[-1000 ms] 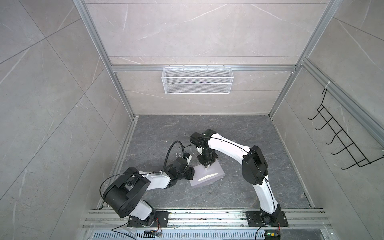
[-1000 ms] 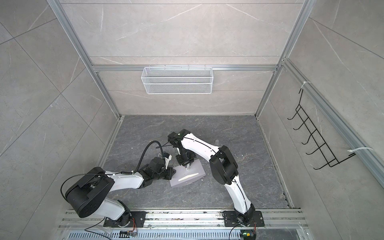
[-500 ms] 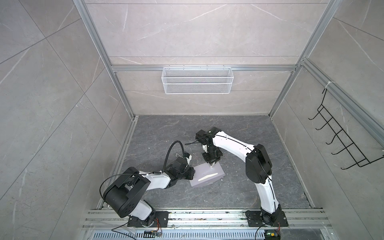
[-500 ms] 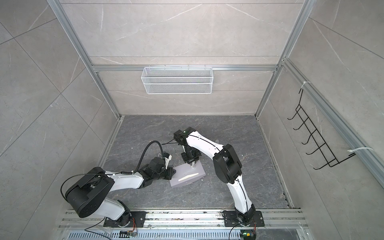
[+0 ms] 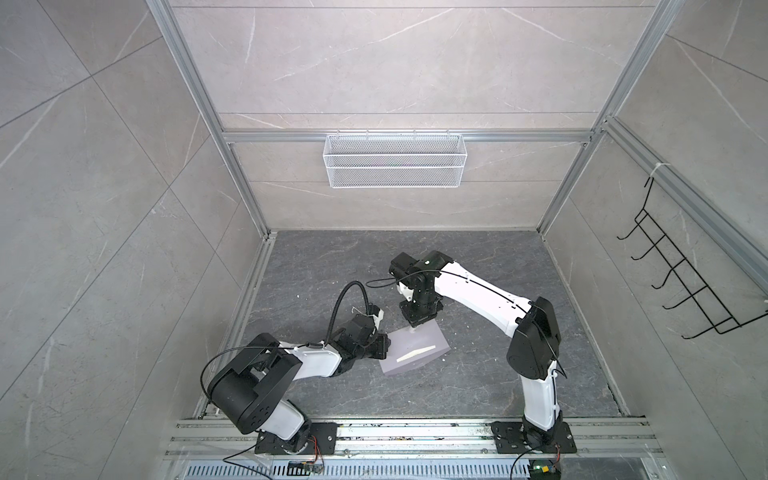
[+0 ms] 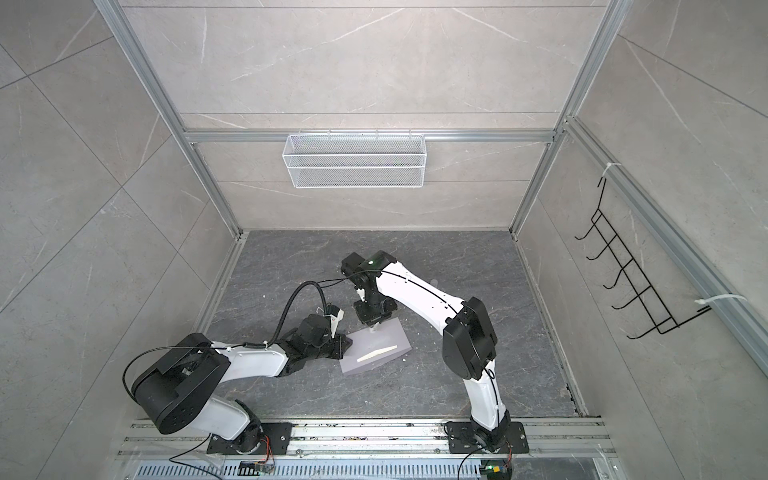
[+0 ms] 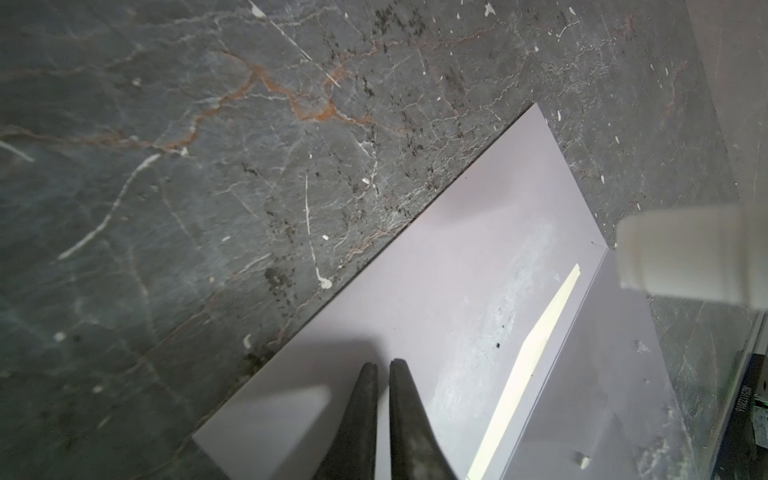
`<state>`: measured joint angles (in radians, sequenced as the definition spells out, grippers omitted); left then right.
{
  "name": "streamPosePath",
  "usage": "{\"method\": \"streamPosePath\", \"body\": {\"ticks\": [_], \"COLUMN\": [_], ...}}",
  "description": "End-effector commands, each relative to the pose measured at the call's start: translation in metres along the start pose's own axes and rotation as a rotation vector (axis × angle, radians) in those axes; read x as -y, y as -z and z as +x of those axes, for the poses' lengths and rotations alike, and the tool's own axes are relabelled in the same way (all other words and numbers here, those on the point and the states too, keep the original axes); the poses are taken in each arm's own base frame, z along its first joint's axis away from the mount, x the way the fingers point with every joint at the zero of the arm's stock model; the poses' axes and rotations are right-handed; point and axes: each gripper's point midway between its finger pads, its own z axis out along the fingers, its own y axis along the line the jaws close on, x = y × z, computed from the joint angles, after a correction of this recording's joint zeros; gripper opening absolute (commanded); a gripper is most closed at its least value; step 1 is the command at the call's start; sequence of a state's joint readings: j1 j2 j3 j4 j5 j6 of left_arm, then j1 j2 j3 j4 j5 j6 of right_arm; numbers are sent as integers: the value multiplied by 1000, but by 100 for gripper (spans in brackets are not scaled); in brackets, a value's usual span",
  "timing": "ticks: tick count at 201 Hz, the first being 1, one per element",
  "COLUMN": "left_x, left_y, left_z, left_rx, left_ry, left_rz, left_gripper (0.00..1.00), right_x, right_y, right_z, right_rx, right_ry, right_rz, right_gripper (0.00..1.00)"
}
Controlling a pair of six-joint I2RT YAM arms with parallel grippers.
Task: Place the letter into the envelope and seal it
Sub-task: 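Slide the glue stick tip along the flap edge with the right gripper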
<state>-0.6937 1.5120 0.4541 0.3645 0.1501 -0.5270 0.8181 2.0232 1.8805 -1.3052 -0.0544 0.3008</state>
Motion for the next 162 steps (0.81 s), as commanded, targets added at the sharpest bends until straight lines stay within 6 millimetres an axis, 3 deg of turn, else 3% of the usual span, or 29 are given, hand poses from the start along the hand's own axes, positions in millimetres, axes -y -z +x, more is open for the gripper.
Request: {"method": "streamPosePath", "body": {"ticks": [1,84,162], "left_x": [-21,-25,-24], "left_y": [-4,0,1], "left_z": [29,28,27], "left_rx": [-97,-78,-78], "left_ry": [17,22,20], "left_rz": [-77,-93,-91], "left_gripper": [13,13,13], "right_x": [-18,-53,-54], "right_y": [-9,-47,-65], "right_z": [4,5,3], "right_rx": [-34,-97,-111], "right_ry": [0,24,31], "right_rz": [-23,-71,-11], "right_gripper": [0,0,0]}}
